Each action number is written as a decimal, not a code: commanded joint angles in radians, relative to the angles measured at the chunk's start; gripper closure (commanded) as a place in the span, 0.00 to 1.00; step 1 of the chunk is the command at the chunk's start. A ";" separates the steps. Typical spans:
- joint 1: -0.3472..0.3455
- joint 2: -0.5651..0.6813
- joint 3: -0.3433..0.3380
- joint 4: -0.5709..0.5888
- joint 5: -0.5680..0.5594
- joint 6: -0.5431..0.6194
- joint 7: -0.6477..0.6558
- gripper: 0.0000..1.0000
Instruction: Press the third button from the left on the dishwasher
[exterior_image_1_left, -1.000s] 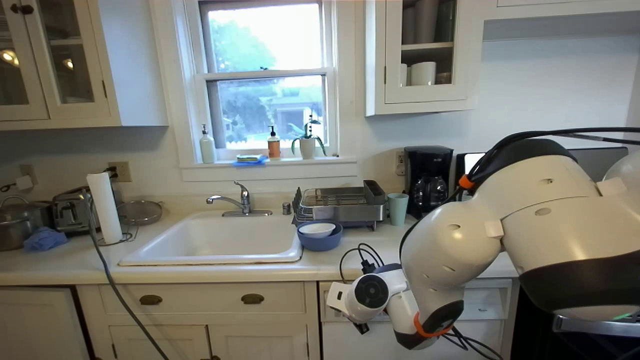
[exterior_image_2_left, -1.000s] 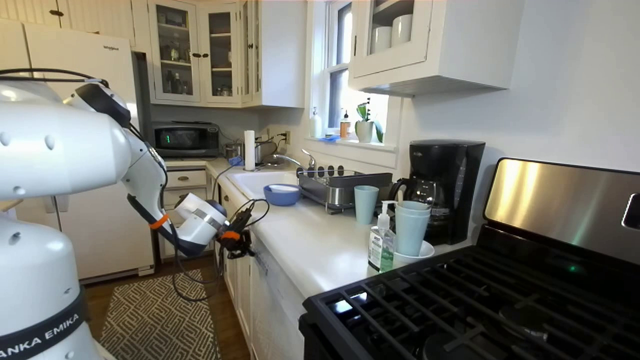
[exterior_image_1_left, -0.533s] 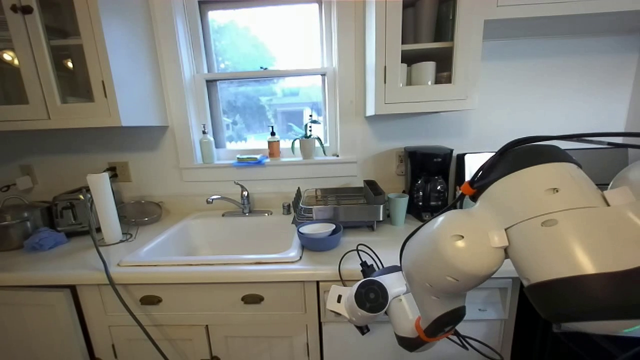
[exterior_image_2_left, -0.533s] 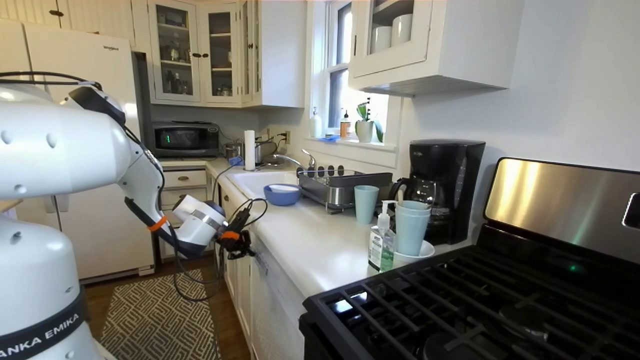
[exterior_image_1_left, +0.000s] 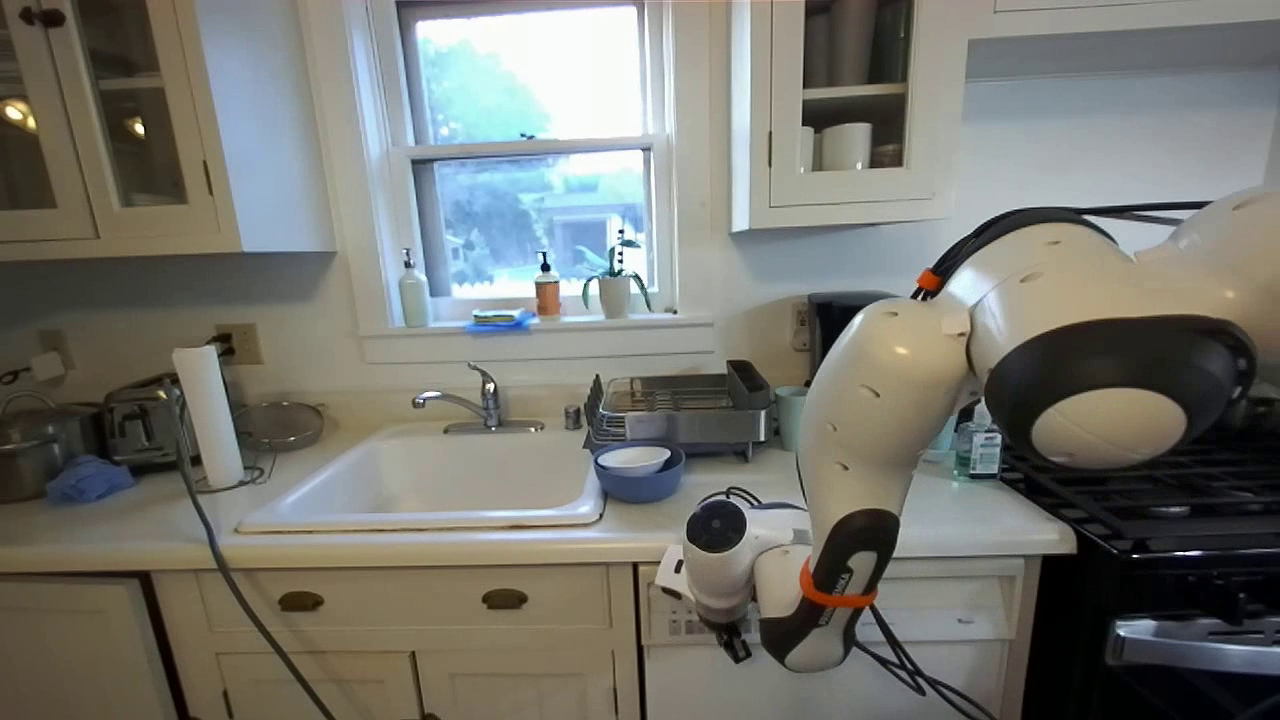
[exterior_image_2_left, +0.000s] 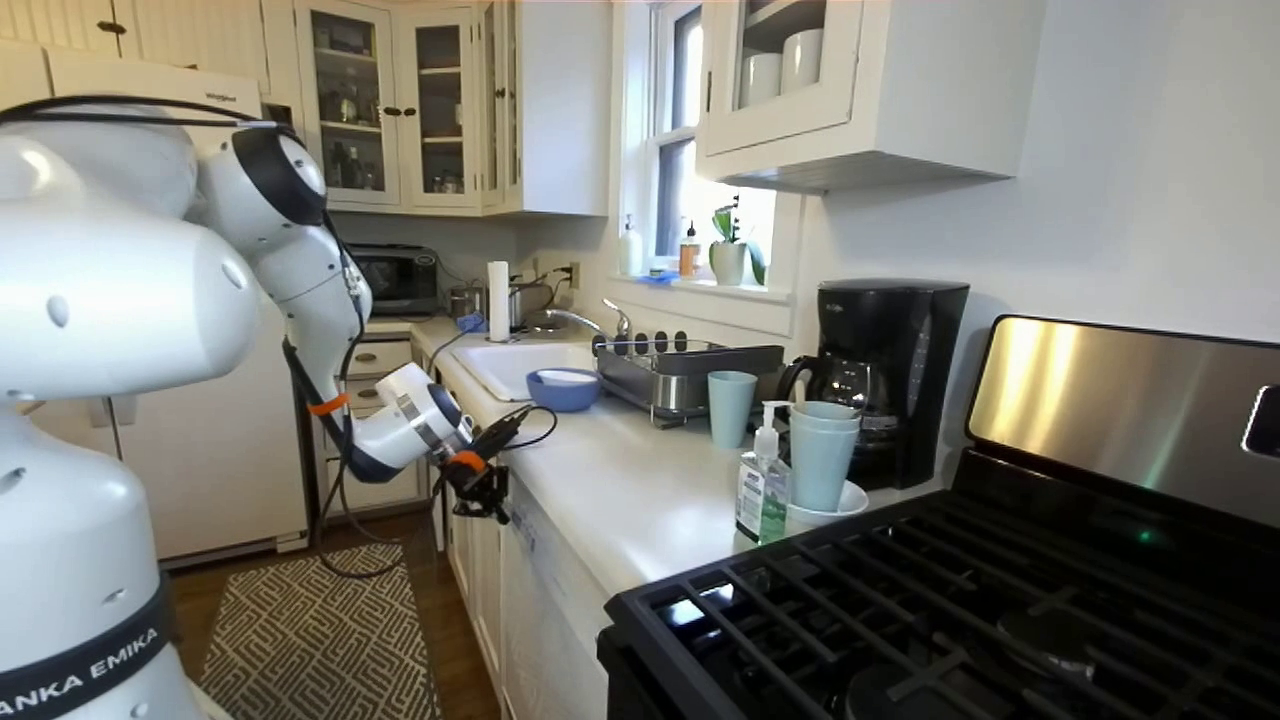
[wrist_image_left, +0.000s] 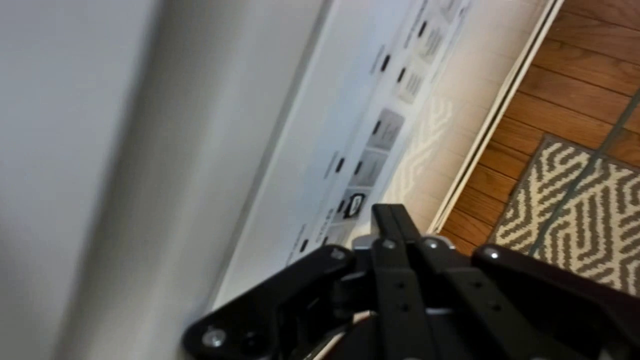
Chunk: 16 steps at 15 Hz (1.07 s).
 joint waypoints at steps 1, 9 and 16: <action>0.012 0.146 0.028 -0.219 0.251 0.070 -0.259 0.98; 0.158 0.491 0.013 -0.361 0.912 -0.109 -0.853 0.99; 0.086 0.637 -0.061 -0.417 1.316 -0.313 -1.092 0.64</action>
